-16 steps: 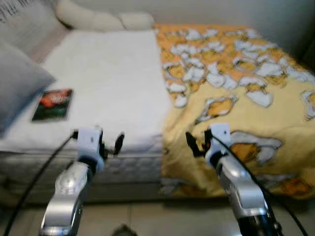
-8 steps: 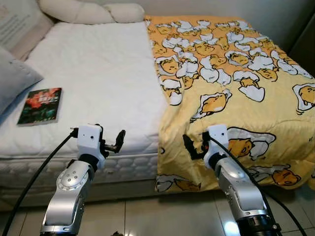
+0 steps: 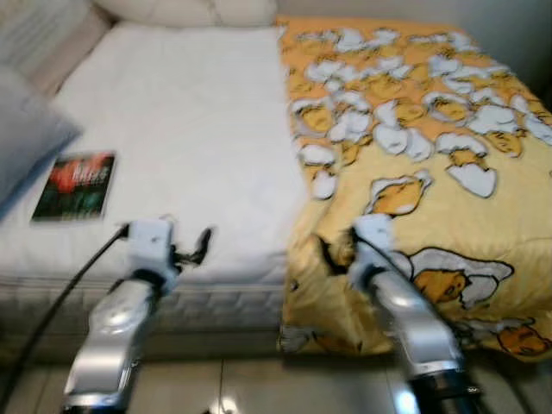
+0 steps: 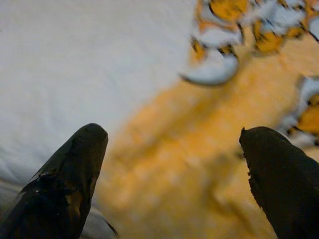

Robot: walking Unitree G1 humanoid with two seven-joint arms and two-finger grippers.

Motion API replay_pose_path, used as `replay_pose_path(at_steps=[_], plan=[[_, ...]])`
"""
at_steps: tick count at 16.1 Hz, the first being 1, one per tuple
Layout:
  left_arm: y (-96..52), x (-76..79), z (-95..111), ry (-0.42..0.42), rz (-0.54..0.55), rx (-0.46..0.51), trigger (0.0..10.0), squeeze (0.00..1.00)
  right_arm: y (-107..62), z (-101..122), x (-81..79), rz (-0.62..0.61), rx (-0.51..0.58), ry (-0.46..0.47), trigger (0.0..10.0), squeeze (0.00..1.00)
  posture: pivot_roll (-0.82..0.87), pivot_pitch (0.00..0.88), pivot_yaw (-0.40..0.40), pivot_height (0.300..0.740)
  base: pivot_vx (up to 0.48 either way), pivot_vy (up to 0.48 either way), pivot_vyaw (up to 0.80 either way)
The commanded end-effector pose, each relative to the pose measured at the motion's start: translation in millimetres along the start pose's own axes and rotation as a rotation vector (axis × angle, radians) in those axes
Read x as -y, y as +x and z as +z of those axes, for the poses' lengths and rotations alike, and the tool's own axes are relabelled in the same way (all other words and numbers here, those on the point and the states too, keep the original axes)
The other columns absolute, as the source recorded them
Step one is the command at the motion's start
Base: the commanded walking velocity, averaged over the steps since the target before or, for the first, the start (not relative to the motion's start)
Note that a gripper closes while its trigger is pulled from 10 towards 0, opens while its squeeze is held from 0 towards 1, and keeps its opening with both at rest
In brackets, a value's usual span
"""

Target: Clean up the room

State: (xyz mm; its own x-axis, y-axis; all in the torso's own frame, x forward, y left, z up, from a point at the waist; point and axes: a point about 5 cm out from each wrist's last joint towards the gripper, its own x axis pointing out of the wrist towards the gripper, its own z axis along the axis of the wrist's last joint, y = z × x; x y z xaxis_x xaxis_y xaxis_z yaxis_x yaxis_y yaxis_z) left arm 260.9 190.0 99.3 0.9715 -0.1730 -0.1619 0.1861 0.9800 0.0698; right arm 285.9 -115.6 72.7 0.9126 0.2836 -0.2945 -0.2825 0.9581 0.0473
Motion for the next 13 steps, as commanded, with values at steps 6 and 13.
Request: replay_pose_path(at_steps=[6,13], plan=[[2.3,15.2,1,0.033,-0.147,-0.012,10.0,0.33,6.4,-22,14.7,-0.079,-0.184,0.003,10.0,1.0,-0.04,0.0,-0.031,0.74,0.089,0.0,0.0],[-1.3,29.7,5,0.113,-0.442,-0.053,10.0,0.33,53.4,-17,-1.1,-0.052,-0.285,0.024,10.0,0.6,-0.01,0.104,-0.041,0.74,0.0,0.0,0.0]])
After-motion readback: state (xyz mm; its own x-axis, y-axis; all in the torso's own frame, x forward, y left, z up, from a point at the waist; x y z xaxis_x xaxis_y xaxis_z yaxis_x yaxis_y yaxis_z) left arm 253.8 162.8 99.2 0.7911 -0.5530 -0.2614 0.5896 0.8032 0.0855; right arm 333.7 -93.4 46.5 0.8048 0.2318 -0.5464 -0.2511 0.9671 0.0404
